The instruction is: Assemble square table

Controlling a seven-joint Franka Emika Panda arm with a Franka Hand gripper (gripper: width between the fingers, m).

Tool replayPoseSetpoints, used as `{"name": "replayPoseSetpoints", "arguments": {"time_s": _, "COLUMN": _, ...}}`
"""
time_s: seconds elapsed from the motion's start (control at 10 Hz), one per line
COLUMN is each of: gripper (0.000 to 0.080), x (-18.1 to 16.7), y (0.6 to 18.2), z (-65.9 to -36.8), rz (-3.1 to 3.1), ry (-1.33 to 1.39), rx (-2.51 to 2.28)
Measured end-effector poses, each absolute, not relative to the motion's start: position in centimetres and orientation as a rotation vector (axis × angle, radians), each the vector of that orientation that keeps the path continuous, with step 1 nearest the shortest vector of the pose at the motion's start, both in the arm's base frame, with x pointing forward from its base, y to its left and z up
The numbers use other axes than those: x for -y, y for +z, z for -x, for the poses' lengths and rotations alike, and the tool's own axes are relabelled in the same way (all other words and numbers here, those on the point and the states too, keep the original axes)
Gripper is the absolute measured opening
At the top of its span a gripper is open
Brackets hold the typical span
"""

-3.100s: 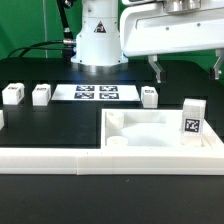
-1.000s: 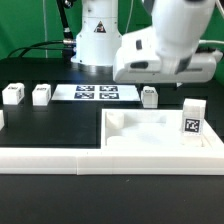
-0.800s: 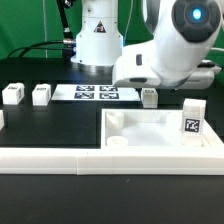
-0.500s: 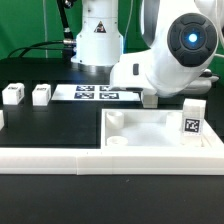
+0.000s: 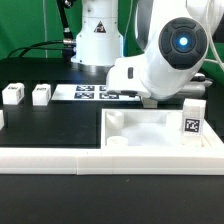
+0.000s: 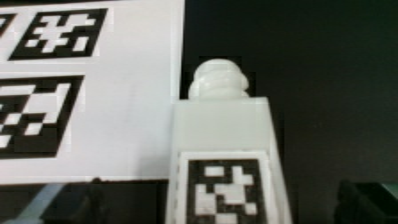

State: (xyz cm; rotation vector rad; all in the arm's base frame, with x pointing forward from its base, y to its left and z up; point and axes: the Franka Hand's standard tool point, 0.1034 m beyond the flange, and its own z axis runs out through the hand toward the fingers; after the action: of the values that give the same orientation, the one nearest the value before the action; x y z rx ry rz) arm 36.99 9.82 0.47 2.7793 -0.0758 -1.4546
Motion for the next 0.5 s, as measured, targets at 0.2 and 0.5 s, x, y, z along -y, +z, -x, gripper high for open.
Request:
{"name": "replayPoseSetpoints", "arguments": {"time_s": 0.2, "gripper": 0.0649, "x": -9.7, "y": 0.38, "z": -36.89, "rz": -2.783, "ry": -1.449, "rx": 0.085}}
{"name": "replayPoseSetpoints", "arguments": {"time_s": 0.5, "gripper": 0.0467, "x": -9.5, "y": 0.38, "z": -36.94, "rz": -2.784, "ry": -1.45, "rx": 0.092}}
